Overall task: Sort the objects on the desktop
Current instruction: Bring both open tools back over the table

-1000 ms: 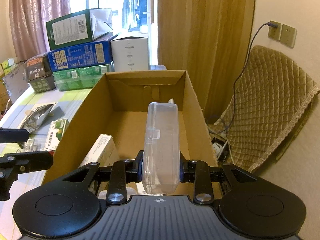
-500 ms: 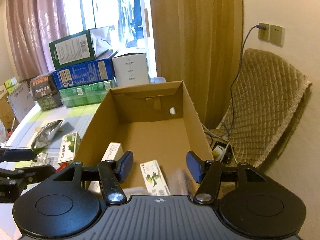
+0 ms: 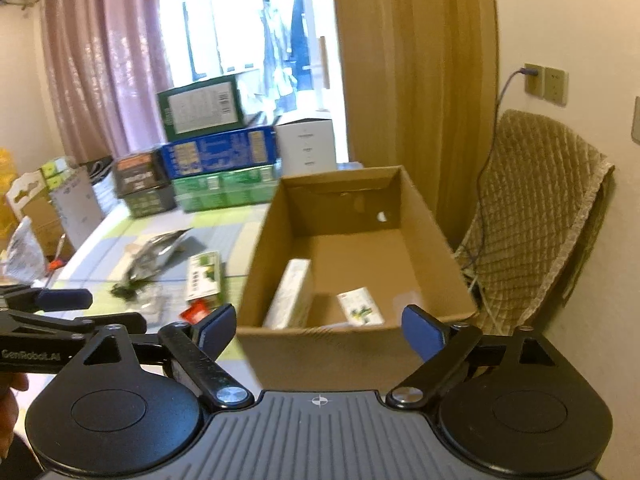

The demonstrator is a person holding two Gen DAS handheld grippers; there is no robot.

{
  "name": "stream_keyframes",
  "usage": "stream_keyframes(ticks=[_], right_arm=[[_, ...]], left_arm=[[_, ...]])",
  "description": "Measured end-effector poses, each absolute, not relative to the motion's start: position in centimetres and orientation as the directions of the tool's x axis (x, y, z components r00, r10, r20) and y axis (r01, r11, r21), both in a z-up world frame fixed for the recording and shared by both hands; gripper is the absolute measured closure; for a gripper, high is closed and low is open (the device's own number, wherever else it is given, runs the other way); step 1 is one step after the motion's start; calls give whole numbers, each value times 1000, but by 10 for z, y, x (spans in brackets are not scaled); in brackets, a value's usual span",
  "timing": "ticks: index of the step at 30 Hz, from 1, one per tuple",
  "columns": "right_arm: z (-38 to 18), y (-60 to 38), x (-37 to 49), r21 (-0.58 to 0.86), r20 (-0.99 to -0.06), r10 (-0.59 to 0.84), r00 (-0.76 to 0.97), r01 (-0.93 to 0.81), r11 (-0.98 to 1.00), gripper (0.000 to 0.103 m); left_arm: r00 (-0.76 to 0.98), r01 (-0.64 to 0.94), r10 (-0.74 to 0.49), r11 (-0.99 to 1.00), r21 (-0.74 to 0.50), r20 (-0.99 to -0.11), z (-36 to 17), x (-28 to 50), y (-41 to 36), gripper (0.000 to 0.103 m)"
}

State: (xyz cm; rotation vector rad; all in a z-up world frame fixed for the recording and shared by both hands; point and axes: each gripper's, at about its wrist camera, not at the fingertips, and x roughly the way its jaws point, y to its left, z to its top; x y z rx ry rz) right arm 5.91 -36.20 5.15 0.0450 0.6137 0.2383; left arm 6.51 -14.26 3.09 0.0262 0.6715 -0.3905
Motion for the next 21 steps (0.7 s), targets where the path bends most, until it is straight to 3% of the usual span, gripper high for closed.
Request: stream_keyframes(ticks=[10, 21], right_arm=[[52, -309, 29, 118, -565, 321, 760, -311, 943, 3], [36, -260, 23, 95, -586, 389, 711, -416, 904, 2]], left_arm=[[760, 225, -215, 972, -61, -613, 32, 31, -70, 2], [777, 108, -100, 994, -24, -622, 28, 24, -6, 2]])
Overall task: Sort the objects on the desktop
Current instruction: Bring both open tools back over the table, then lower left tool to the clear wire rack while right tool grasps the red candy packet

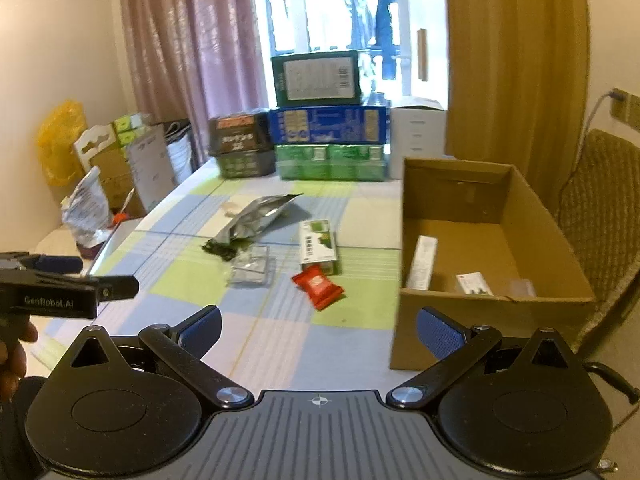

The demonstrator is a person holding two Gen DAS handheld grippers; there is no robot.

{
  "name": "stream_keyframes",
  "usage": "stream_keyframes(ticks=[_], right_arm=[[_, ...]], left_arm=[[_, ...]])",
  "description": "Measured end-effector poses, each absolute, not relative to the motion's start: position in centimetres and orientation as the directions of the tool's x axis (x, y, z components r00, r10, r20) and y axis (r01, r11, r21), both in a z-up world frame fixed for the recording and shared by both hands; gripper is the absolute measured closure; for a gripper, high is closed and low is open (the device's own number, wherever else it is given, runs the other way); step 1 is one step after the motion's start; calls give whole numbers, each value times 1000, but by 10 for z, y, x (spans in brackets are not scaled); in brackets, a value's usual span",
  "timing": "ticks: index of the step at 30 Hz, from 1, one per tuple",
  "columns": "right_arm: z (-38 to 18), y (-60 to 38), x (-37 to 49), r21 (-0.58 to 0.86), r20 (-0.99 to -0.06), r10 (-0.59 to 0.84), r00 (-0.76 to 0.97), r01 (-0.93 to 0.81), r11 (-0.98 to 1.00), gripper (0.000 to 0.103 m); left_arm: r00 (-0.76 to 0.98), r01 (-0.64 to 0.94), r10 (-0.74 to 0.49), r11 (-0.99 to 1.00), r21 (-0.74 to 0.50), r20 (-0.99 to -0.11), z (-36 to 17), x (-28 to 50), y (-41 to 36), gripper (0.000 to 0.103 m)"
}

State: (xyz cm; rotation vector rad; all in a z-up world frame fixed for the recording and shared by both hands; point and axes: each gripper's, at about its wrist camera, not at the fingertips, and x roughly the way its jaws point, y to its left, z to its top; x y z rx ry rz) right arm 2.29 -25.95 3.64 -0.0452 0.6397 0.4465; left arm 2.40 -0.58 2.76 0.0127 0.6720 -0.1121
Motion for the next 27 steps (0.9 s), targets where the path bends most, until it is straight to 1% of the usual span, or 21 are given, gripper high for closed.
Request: stream_keyframes(ticks=[6, 16, 19, 24, 27], right_arm=[[24, -238, 33, 74, -595, 417, 688, -469, 880, 2], [-19, -204, 75, 24, -629, 429, 648, -535, 844, 3], [-36, -194, 95, 20, -641, 431, 635, -548, 837, 12], [-66, -180, 130, -4, -669, 402, 625, -545, 839, 31], [-81, -174, 151, -32, -680, 371, 632, -531, 847, 34]], left_arm=[[777, 81, -71, 997, -13, -626, 22, 34, 10, 2], [768, 108, -67, 994, 25, -637, -4, 82, 12, 2], [757, 121, -72, 992, 31, -649, -17, 103, 12, 2], [743, 140, -88, 990, 25, -663, -37, 136, 9, 1], [740, 159, -98, 987, 31, -665, -49, 151, 8, 2]])
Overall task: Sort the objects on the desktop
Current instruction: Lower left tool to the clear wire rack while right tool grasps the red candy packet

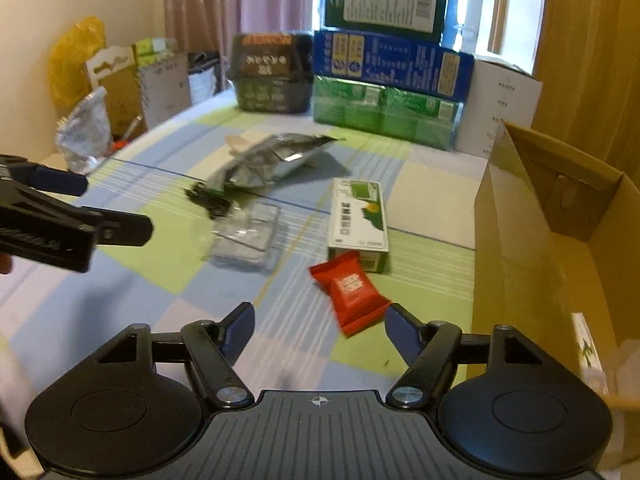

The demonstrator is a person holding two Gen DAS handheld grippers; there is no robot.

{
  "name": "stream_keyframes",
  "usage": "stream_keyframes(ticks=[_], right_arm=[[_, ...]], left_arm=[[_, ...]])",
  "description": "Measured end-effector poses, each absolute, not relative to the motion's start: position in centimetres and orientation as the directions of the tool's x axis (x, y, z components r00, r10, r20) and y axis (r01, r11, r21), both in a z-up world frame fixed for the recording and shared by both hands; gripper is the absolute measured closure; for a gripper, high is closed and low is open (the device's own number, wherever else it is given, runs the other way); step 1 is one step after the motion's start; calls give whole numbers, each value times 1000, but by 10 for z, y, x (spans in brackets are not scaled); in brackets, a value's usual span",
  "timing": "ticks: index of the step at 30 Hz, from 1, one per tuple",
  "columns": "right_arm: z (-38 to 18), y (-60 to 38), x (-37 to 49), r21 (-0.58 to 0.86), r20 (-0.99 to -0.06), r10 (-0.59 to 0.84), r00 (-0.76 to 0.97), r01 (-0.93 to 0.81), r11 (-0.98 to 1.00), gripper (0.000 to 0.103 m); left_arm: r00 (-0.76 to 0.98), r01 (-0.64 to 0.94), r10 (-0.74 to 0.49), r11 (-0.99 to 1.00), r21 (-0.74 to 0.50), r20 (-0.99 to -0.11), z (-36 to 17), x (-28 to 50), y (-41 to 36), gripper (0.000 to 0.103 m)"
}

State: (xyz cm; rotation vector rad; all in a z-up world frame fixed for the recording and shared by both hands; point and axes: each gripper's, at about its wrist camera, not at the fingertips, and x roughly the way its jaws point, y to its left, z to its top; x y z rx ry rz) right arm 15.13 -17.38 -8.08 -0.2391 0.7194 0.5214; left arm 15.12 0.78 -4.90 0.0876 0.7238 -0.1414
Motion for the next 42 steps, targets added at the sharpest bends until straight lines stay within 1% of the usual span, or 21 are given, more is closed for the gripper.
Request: stream_keyframes(ticks=[8, 14, 16, 19, 20, 26, 32, 35, 37, 39, 41, 42], right_arm=[[-116, -163, 198, -80, -701, 313, 640, -507, 858, 35], [-133, -162, 221, -48, -720, 314, 619, -496, 867, 35], [-135, -161, 223, -44, -726, 312, 613, -494, 868, 38], [-134, -161, 224, -29, -726, 322, 607, -495, 868, 50], [-134, -161, 224, -24, -727, 322, 606, -491, 871, 60], [-128, -172, 228, 39, -732, 318, 602, -429, 903, 63], [-125, -179, 226, 45, -732, 298, 613, -392, 919, 63], [-128, -181, 227, 54, -738, 298, 606, -387, 921, 63], [-128, -181, 226, 51, -736, 298, 607, -389, 920, 63], [-128, -182, 225, 55, -736, 300, 606, -388, 920, 63], [-128, -182, 225, 55, -736, 299, 607, -388, 920, 63], [-128, -182, 225, 56, -737, 300, 606, -388, 920, 63]], left_arm=[[730, 203, -131, 979, 31, -671, -81, 183, 2, 2], [714, 214, -145, 977, 17, -685, -95, 195, -1, 2], [712, 215, -150, 977, 10, -686, -98, 197, -1, 2], [706, 215, -153, 977, 4, -692, -102, 200, -2, 2], [707, 217, -155, 976, 3, -690, -103, 201, -4, 2], [725, 236, -173, 972, 4, -667, -105, 209, -17, 2], [751, 220, -165, 975, 7, -640, -110, 220, -34, 2], [754, 206, -145, 978, 20, -641, -115, 226, -42, 9], [748, 194, -113, 980, 53, -654, -119, 230, -46, 20], [738, 181, -88, 981, 70, -669, -123, 231, -48, 23], [736, 182, -84, 980, 76, -672, -125, 229, -47, 30], [737, 187, -85, 979, 81, -671, -125, 228, -47, 37]])
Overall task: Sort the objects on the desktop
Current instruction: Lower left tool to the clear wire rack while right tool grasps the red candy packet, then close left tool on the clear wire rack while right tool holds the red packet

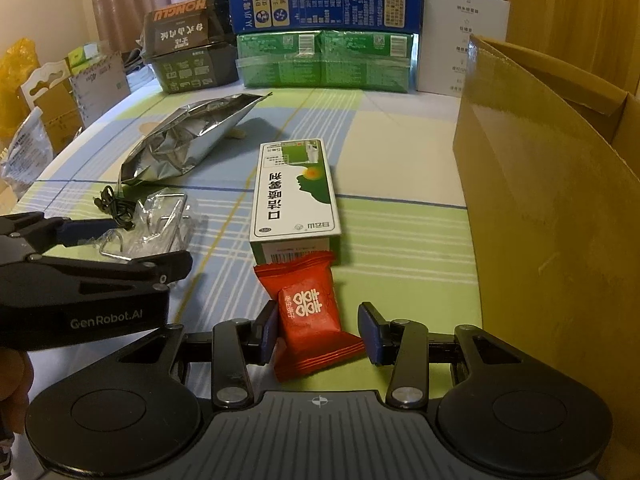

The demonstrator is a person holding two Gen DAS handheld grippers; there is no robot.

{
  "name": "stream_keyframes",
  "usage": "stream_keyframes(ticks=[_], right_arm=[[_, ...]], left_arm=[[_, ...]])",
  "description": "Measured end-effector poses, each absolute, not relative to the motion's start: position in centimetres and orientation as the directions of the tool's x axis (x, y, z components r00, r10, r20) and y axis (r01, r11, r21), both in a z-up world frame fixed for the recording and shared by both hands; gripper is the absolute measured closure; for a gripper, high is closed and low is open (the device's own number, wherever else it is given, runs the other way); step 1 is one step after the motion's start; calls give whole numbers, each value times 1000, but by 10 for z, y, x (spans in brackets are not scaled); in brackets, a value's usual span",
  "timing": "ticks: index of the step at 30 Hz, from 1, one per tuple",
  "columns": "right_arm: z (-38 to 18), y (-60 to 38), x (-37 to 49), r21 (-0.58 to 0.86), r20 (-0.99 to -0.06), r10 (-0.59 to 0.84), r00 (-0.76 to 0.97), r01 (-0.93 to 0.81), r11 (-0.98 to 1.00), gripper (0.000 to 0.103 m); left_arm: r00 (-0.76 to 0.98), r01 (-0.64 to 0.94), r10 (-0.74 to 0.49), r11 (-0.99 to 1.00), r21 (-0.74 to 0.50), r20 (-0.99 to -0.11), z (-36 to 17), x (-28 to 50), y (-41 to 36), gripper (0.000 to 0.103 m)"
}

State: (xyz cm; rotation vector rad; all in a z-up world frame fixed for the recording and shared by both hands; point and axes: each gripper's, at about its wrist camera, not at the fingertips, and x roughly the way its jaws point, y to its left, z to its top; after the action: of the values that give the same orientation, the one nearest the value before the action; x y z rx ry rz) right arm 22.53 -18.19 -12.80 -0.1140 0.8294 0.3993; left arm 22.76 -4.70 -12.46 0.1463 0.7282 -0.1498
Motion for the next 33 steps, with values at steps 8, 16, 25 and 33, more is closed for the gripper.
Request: stream_keyframes(ticks=[8, 16, 25, 33], right_arm=[[-124, -181, 211, 55, -737, 316, 597, -414, 909, 63], [-118, -190, 174, 84, -748, 337, 572, -422, 903, 63], [-119, -198, 157, 95, -749, 324, 578, -390, 916, 63], [-122, -198, 158, 87, -746, 317, 586, -387, 918, 63]], left_arm=[[702, 202, -105, 978, 55, -705, -117, 202, -38, 48], [658, 305, -215, 952, -6, -722, -108, 149, -33, 45], [723, 187, -93, 980, 64, -684, -109, 123, -49, 24], [729, 114, -8, 987, 110, -684, -123, 130, -57, 40]])
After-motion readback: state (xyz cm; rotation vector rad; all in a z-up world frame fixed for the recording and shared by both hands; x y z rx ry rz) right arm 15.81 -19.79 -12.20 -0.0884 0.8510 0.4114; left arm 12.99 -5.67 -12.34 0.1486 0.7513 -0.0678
